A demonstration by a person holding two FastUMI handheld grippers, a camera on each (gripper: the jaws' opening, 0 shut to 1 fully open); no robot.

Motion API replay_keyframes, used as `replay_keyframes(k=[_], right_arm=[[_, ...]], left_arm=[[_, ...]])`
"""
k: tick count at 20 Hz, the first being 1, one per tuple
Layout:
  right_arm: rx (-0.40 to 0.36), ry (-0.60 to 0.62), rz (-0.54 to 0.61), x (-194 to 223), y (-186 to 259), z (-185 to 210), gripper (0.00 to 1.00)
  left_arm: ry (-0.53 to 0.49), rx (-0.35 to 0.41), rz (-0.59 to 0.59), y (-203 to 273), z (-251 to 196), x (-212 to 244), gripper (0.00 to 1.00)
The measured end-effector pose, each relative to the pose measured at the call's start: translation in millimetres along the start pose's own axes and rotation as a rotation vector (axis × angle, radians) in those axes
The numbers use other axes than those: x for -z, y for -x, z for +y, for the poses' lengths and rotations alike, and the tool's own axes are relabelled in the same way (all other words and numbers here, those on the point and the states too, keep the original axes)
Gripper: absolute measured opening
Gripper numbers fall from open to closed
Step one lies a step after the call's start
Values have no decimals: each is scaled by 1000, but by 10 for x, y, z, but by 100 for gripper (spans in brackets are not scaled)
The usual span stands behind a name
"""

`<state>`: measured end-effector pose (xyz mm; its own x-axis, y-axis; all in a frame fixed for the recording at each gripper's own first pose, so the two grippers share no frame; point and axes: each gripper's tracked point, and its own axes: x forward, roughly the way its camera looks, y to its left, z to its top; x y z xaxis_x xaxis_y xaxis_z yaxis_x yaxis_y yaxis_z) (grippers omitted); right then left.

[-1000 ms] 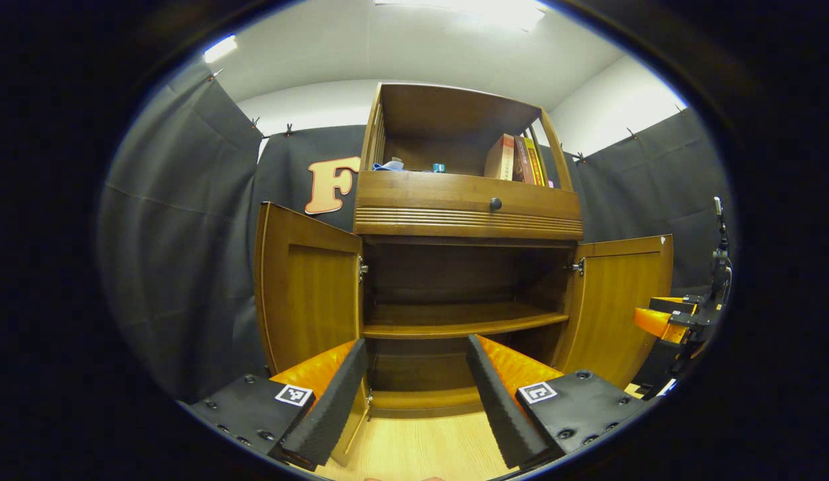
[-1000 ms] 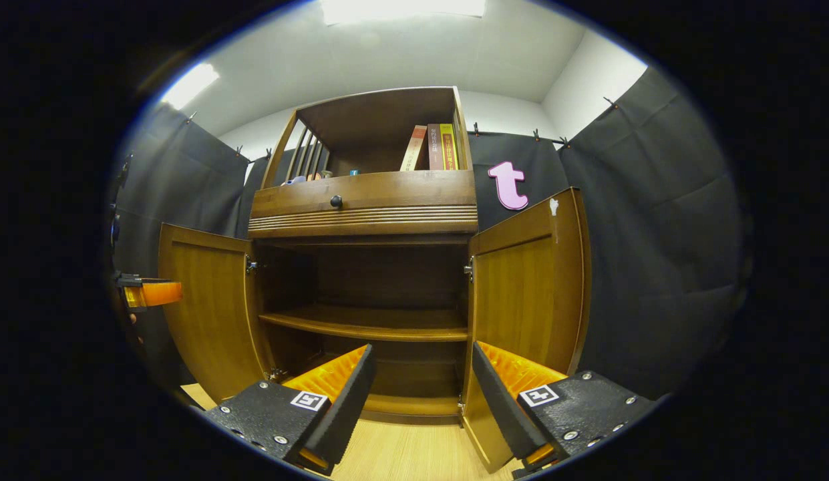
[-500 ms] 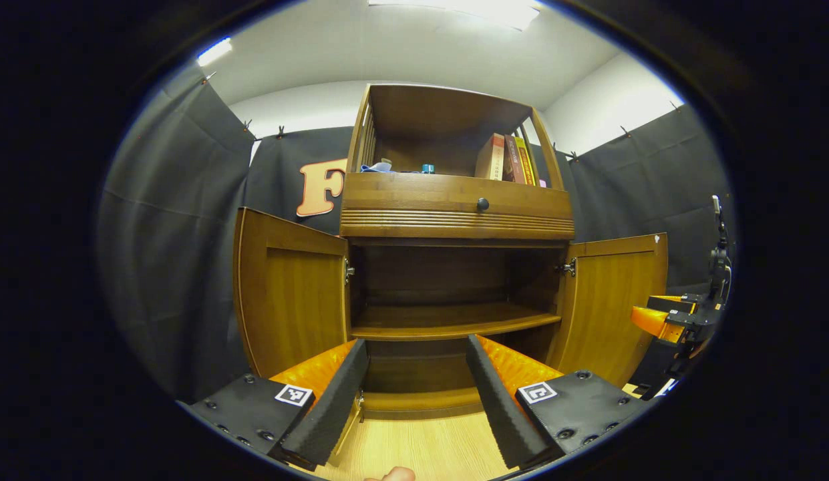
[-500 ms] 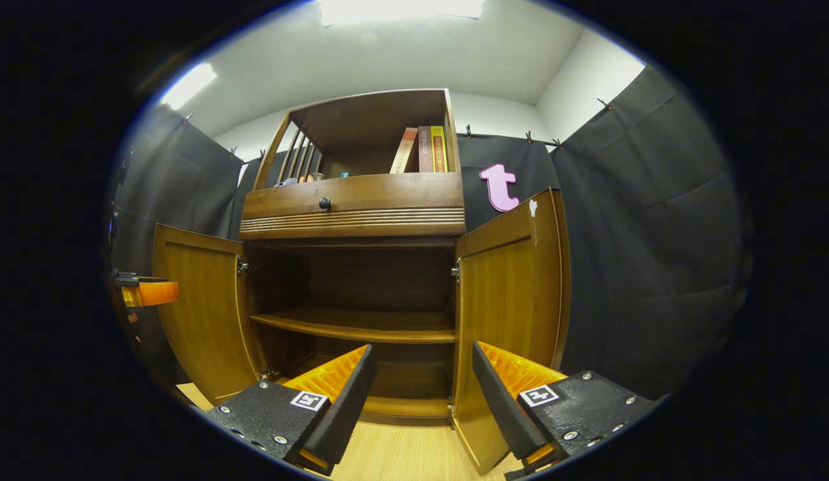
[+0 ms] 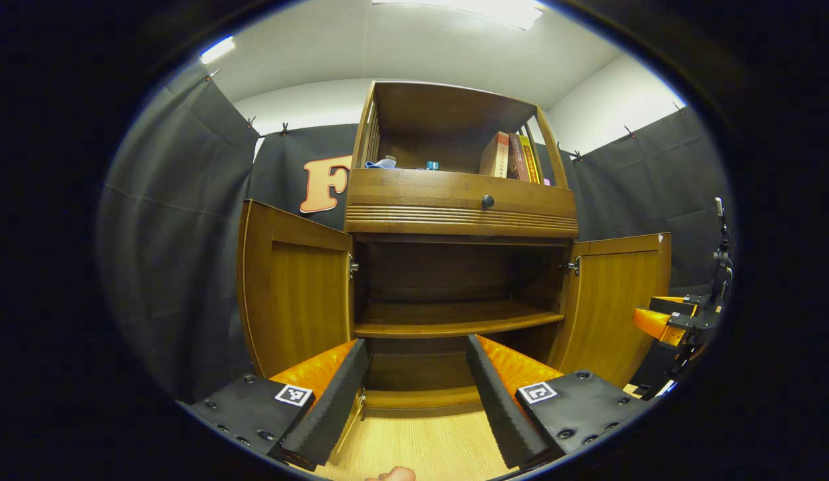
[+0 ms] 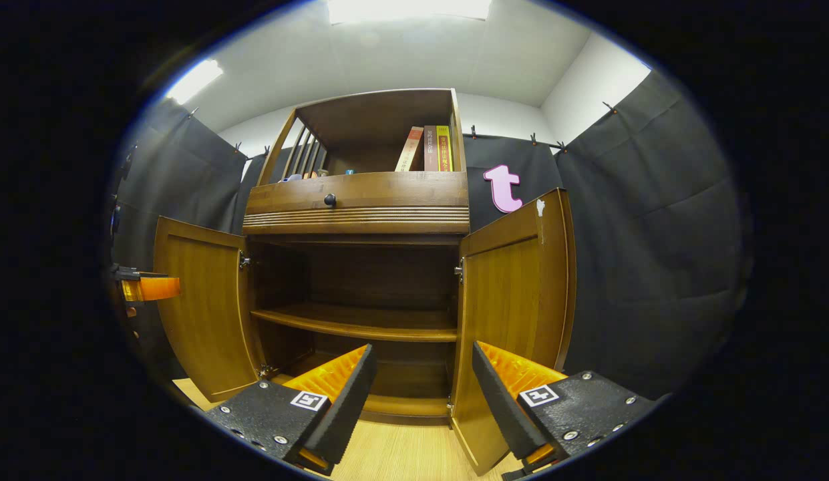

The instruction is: Open the right door of the double-door shoe cabinet with the right hand, and open the left door with the left hand.

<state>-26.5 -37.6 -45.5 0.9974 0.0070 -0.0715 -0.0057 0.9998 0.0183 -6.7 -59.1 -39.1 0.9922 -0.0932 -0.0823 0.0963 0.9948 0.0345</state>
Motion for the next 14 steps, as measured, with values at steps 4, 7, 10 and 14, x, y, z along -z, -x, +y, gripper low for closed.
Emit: replay_keyframes(k=[4,7,10,14], right_arm=[[0,4,-6,-24,11,24,99],[-3,2,-4,-32,-2,46,89],[-5,2,-4,-32,21,62,89],[-9,-1,-3,-35,25,80,79]], left_arm=[[7,-7,-3,-2,14,-2,97],[5,-5,-5,0,9,-1,97],[-1,0,-1,13,29,-1,97],[-8,10,0,-5,0,-15,97]])
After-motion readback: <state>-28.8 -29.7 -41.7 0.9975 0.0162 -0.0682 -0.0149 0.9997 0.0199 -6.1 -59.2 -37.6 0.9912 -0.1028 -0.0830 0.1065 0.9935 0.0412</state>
